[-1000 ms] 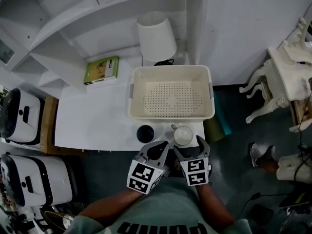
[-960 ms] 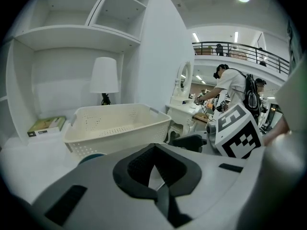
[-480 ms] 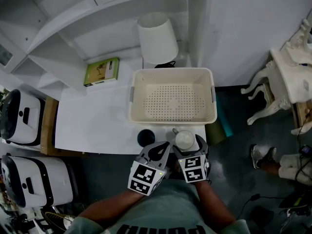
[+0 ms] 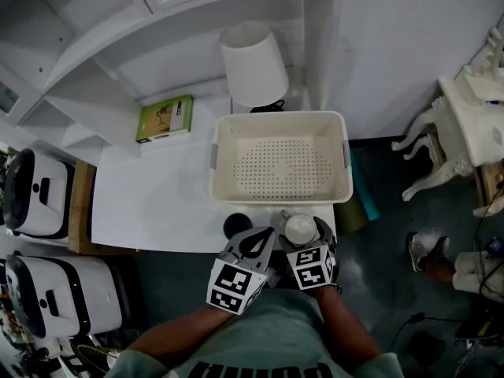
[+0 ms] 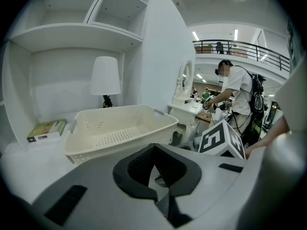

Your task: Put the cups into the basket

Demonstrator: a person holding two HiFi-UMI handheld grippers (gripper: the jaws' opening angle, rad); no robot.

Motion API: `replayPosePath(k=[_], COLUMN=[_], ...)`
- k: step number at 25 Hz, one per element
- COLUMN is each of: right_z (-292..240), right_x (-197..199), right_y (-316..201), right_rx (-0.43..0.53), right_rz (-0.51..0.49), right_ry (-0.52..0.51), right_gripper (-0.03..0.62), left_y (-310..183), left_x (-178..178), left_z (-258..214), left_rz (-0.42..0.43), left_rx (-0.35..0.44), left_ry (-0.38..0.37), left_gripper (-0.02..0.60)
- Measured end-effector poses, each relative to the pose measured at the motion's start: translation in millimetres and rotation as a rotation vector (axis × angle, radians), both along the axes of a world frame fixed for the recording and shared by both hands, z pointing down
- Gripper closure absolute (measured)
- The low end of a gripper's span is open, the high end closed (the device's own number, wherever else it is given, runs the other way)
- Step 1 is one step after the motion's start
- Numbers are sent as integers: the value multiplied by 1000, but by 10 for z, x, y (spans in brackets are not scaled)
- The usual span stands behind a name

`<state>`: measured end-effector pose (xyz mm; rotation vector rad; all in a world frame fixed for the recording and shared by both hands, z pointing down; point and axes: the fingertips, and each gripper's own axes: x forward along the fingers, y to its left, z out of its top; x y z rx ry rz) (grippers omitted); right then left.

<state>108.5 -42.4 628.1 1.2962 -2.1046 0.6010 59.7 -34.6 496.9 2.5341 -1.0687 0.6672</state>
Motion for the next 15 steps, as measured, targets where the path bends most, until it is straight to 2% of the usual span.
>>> replayPosePath(k=[10, 15], right_z=[-26, -243], right_x=[47, 121], right_y=[-7, 78], right_rx=[-1, 4], right_rz=[4, 16], right_ry=[6, -8], right_gripper=[191, 191], left_y=[-86, -119], left_x=[25, -11], left_z=[-41, -78], left_rz=[3, -2], left_rx=[9, 18], left_ry=[17, 32], left_gripper=[575, 575])
